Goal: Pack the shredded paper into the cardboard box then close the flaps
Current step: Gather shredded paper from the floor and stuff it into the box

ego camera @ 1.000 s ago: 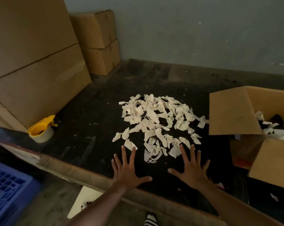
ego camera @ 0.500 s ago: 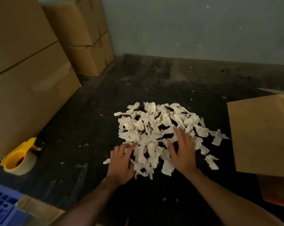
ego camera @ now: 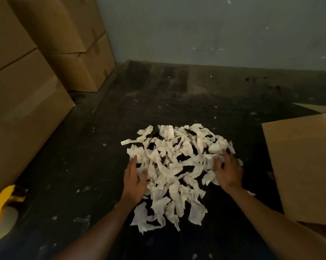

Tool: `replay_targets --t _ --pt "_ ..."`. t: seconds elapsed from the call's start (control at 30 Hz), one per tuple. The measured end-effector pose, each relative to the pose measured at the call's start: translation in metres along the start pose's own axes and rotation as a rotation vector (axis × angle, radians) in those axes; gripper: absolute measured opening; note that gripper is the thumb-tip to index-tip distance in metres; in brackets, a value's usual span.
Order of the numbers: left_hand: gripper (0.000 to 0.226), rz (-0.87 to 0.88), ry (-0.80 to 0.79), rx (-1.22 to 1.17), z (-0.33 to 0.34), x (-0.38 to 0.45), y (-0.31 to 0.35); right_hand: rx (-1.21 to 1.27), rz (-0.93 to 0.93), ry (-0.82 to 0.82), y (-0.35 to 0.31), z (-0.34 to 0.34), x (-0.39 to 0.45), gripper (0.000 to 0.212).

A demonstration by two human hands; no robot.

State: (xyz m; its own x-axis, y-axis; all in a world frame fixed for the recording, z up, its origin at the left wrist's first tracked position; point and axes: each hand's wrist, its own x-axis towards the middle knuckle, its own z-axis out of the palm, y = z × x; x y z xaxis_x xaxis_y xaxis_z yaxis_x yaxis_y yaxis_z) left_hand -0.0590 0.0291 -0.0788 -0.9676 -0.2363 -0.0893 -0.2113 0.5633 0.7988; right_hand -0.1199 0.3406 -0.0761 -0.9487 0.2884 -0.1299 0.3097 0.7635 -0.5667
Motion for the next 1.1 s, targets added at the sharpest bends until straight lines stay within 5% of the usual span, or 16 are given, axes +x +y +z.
replay_targets --t 0.13,0.23,0.4,0.6,0.77,0.9,1.0,1.1 --pt "0.071 0.147 0.026 0.115 -0.004 0.004 0.021 0.328 -0.183 -0.053 -0.031 0.005 -0.040 0.068" --pt "0.097 0.278 0.048 0.267 -0.025 0.028 0.024 0.209 -0.259 0.022 -0.048 -0.012 -0.005 0.073" --pt "0.144 0.433 -0.472 0.620 -0.034 0.062 0.038 -0.179 -0.370 -0.428 -0.094 -0.020 0.081 0.100" --pt "0.157 0.479 -0.606 0.831 -0.016 0.096 0.022 -0.520 -0.643 -0.785 -0.122 0.025 0.067 0.125" --pt "0.144 0.495 -0.522 0.855 -0.019 0.090 0.004 -0.741 -0.792 -0.609 -0.090 0.035 0.034 0.121" --pt "0.106 0.543 -0.385 0.780 -0.020 0.072 0.000 -0.707 -0.884 -0.361 -0.064 0.040 -0.001 0.087" --pt "0.061 0.665 -0.274 0.721 -0.013 0.059 -0.011 -0.639 -0.863 -0.202 -0.059 0.045 -0.027 0.084" --pt "0.054 0.739 -0.225 0.784 -0.006 0.052 -0.015 -0.606 -0.862 -0.161 -0.054 0.048 -0.034 0.089"
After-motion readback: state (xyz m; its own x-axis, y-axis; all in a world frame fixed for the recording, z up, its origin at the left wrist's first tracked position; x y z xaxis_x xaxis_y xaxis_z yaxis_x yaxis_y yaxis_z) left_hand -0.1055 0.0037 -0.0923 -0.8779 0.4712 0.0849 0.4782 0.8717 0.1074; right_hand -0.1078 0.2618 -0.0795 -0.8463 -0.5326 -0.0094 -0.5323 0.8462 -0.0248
